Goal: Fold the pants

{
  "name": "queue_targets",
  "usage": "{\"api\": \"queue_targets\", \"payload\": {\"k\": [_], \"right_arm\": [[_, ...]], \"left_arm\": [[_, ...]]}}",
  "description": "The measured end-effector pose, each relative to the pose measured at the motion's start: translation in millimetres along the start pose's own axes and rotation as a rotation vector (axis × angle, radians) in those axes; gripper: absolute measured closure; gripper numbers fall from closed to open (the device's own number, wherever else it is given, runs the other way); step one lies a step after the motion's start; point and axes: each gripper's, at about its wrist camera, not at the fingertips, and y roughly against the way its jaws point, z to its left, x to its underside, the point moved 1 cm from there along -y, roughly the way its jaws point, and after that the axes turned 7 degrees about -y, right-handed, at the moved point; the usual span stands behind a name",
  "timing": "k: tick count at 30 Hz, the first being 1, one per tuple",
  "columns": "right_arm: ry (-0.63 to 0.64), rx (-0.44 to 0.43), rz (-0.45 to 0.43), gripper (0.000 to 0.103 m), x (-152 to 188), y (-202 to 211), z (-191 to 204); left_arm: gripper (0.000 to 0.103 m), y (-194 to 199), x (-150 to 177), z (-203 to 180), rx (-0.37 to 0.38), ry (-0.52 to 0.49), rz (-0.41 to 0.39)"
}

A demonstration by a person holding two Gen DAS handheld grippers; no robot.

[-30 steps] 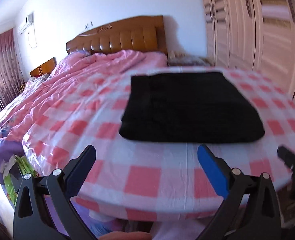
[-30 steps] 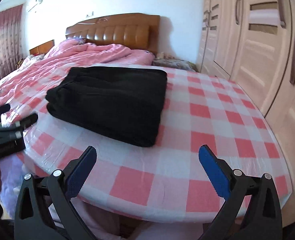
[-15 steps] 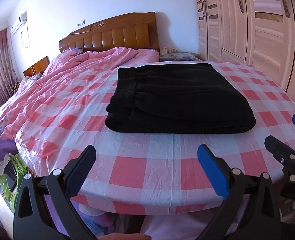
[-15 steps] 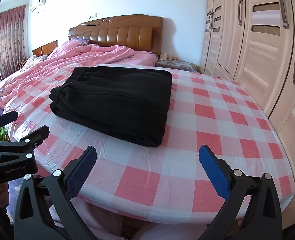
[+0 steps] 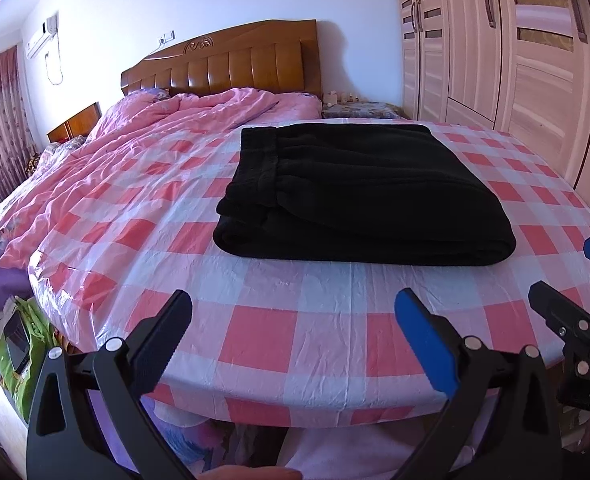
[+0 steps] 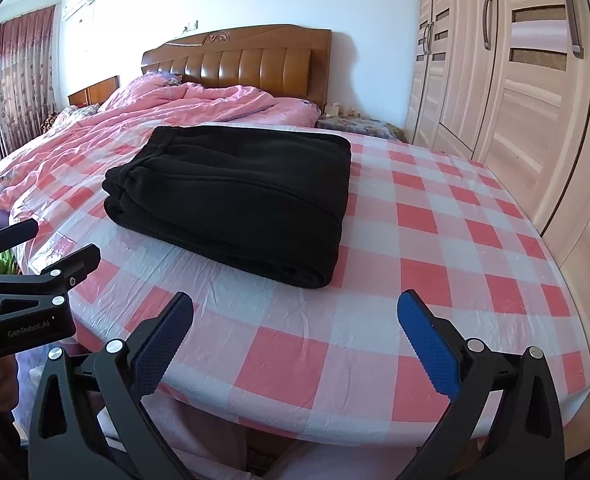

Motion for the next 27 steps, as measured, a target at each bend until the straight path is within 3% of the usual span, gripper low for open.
{"api": "queue_targets", "payload": {"k": [27], "right_arm": [[-0.001,-0.003,0.005,0.005,1.8,-1.3,1.3]], "left_arm": [[0.002,-1.2,3.1,0.1,0.003,0.007,0.007]]}}
